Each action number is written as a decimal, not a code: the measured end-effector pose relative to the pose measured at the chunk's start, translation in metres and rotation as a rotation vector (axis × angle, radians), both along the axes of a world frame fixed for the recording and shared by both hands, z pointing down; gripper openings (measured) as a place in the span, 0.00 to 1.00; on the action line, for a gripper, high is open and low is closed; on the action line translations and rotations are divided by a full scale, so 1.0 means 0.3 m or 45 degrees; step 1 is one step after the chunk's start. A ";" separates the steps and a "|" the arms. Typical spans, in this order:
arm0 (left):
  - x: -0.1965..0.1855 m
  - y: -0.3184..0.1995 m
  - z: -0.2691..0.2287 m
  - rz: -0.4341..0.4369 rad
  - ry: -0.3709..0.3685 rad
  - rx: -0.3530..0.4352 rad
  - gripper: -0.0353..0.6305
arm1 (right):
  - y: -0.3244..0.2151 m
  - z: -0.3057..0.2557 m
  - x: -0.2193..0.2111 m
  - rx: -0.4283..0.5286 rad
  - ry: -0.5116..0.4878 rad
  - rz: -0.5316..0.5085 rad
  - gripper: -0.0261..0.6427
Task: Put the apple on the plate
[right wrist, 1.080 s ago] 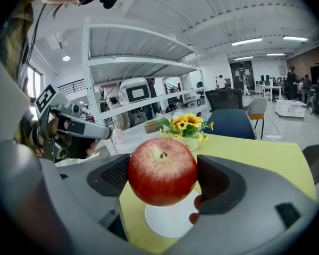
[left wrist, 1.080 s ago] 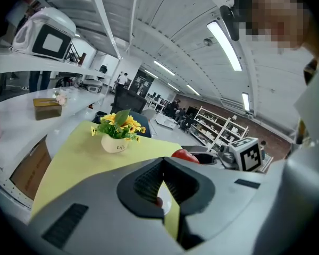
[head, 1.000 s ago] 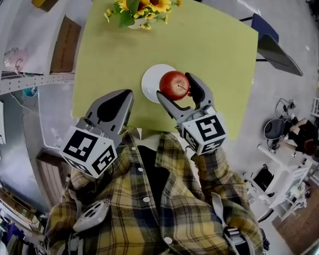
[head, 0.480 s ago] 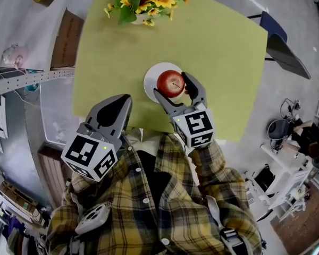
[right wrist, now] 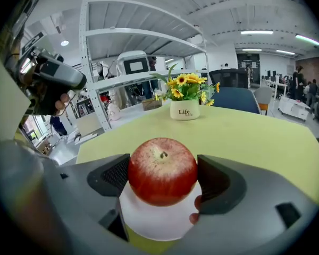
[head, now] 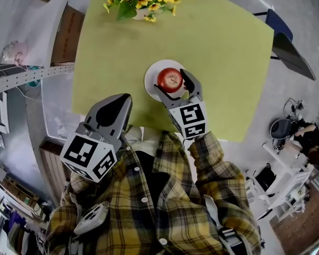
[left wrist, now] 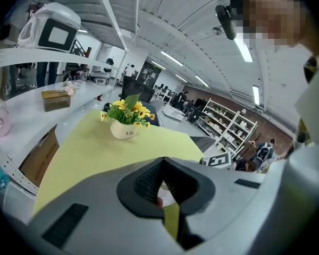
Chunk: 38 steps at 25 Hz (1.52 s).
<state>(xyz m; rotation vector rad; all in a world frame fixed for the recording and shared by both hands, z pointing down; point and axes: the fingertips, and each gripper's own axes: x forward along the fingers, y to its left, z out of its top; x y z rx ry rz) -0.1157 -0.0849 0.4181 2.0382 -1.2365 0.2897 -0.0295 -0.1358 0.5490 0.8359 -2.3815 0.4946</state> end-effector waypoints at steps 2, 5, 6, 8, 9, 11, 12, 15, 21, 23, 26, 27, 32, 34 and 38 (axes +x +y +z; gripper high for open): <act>-0.003 -0.001 -0.002 -0.007 0.000 -0.003 0.06 | -0.001 0.019 0.000 0.006 0.017 -0.004 0.60; -0.002 -0.005 0.000 -0.009 0.005 -0.007 0.06 | 0.001 0.042 -0.001 0.004 0.019 -0.007 0.60; 0.001 -0.006 -0.001 -0.007 0.006 -0.006 0.06 | 0.002 0.046 -0.002 0.008 0.019 -0.009 0.60; 0.007 -0.007 -0.002 0.000 0.009 -0.004 0.06 | 0.004 0.049 -0.002 0.022 0.025 -0.015 0.60; 0.009 -0.007 -0.002 0.003 0.010 -0.004 0.06 | 0.006 0.050 -0.002 0.026 0.032 -0.018 0.60; 0.014 -0.006 -0.003 0.008 0.011 -0.005 0.06 | 0.011 0.052 -0.002 0.030 0.052 -0.024 0.60; 0.016 -0.004 -0.005 0.010 0.012 -0.004 0.06 | 0.014 0.052 -0.001 0.030 0.064 -0.027 0.60; 0.023 -0.001 -0.013 0.012 0.016 0.001 0.06 | 0.019 0.050 0.000 0.027 0.096 -0.031 0.60; 0.015 -0.003 -0.011 0.004 0.020 0.008 0.06 | 0.014 0.054 -0.006 -0.037 0.082 -0.009 0.60; 0.012 -0.003 -0.012 0.004 0.020 0.010 0.06 | 0.018 0.051 -0.011 -0.037 0.082 -0.014 0.60; 0.008 0.001 -0.016 0.000 0.021 0.012 0.06 | 0.032 0.049 -0.016 -0.027 0.106 -0.035 0.60; 0.008 0.002 -0.018 -0.001 0.021 0.015 0.06 | 0.035 0.049 -0.017 -0.026 0.110 -0.038 0.60; 0.009 0.002 -0.023 0.000 0.025 0.022 0.06 | 0.043 0.047 -0.018 -0.034 0.115 -0.036 0.60; 0.010 0.000 -0.025 0.001 0.027 0.027 0.06 | 0.043 0.043 -0.017 -0.036 0.112 -0.031 0.60; 0.012 -0.005 -0.033 0.005 0.035 0.045 0.06 | 0.038 0.015 -0.008 -0.031 0.094 -0.010 0.60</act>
